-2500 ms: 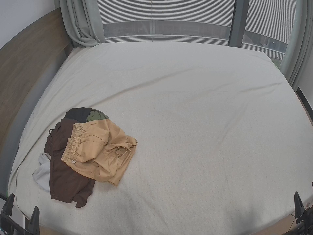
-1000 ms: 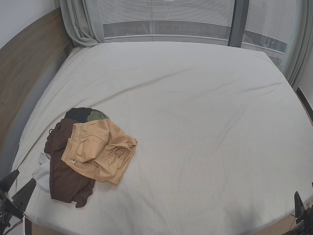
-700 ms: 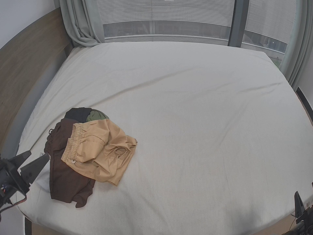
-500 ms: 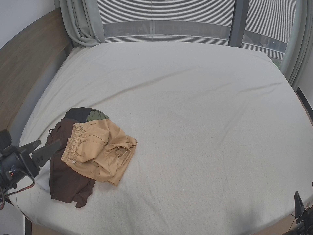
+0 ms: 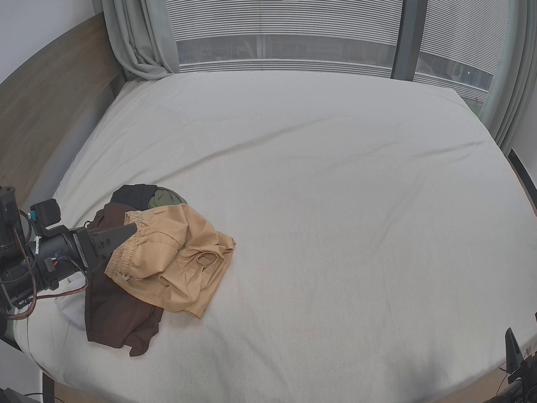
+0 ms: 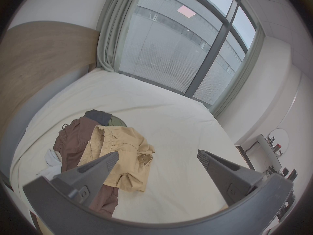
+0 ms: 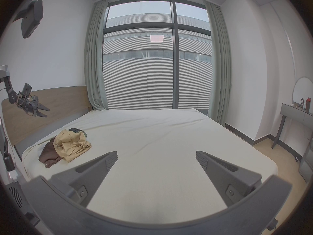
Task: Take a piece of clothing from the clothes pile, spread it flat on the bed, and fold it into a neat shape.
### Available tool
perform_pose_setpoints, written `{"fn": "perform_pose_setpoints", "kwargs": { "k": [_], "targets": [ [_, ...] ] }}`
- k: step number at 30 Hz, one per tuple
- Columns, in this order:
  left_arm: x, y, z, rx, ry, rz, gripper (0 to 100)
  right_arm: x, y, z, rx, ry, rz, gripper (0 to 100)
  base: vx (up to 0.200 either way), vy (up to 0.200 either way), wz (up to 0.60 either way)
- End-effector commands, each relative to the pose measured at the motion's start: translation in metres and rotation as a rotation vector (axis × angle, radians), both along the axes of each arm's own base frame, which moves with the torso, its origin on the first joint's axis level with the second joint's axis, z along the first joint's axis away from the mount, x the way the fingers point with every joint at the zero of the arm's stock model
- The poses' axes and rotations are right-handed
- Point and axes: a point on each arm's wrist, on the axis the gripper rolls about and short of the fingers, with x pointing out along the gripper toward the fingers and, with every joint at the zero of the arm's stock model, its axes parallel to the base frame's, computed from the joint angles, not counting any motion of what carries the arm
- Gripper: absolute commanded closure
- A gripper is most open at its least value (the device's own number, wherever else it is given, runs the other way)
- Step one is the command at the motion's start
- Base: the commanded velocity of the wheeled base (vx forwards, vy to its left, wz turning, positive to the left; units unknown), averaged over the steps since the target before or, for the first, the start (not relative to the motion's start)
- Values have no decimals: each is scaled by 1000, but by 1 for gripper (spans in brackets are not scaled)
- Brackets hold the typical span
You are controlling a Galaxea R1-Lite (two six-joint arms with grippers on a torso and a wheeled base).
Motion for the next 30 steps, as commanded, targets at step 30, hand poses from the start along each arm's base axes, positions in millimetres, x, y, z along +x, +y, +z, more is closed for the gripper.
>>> {"fn": "perform_pose_setpoints", "kwargs": {
  "k": [30],
  "targets": [
    [65,51,-56,-87,119,48,0,0,0,-5,5,0,1,0,0,0,0]
  ]
}}
